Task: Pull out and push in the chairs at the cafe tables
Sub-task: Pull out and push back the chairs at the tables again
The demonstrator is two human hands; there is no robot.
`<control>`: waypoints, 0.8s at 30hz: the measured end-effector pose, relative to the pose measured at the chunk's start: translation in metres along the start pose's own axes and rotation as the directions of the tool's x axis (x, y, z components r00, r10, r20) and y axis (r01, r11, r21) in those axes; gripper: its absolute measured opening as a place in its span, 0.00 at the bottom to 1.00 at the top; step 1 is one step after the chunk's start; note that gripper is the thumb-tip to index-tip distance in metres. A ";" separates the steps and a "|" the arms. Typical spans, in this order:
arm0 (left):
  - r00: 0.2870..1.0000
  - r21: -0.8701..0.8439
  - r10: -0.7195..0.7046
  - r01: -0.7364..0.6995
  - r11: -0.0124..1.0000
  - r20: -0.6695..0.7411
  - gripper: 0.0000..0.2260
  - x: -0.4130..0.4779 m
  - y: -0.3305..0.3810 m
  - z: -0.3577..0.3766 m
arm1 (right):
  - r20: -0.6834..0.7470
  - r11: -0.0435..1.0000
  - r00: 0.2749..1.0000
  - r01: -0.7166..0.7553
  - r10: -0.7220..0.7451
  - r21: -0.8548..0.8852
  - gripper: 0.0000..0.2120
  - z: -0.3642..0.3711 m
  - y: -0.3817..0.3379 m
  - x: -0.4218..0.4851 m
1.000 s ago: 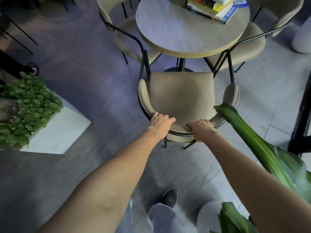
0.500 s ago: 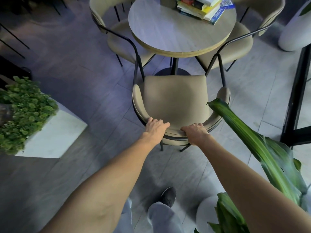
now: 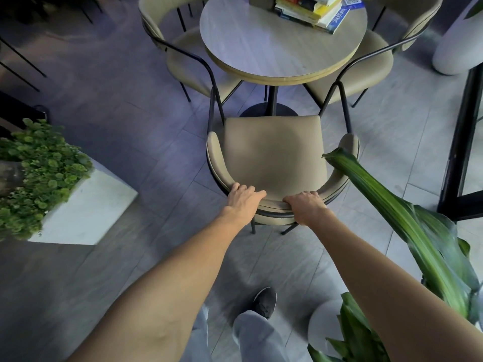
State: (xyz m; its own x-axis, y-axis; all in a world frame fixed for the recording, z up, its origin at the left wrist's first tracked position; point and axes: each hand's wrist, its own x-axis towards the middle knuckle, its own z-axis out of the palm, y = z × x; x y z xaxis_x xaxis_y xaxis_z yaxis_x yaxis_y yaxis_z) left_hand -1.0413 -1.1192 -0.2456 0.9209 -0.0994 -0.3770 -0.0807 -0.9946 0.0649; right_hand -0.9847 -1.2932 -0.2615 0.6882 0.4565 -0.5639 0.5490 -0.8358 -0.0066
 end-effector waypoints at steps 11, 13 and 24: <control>1.000 0.022 0.027 -0.027 0.999 0.014 0.20 0.000 -0.003 0.001 | 0.051 1.000 0.999 0.015 -0.015 0.000 0.18 -0.013 -0.003 -0.004; 0.999 0.024 0.031 -0.032 0.999 0.023 0.20 0.000 -0.003 -0.002 | 0.043 1.000 0.999 0.016 -0.017 0.009 0.17 -0.012 -0.002 -0.006; 0.976 0.098 0.079 -0.100 0.990 0.202 0.23 0.007 -0.010 -0.060 | 0.082 0.935 0.987 0.103 -0.138 0.340 0.31 -0.097 0.019 -0.006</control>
State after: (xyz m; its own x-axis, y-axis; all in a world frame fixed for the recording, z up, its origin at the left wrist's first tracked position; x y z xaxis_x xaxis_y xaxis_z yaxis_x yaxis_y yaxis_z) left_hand -1.0108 -1.1085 -0.1934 0.8158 -0.1810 -0.5492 -0.2095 -0.9777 0.0111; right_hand -0.9323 -1.2826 -0.1775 0.5641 0.5411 -0.6237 0.4227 -0.8381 -0.3449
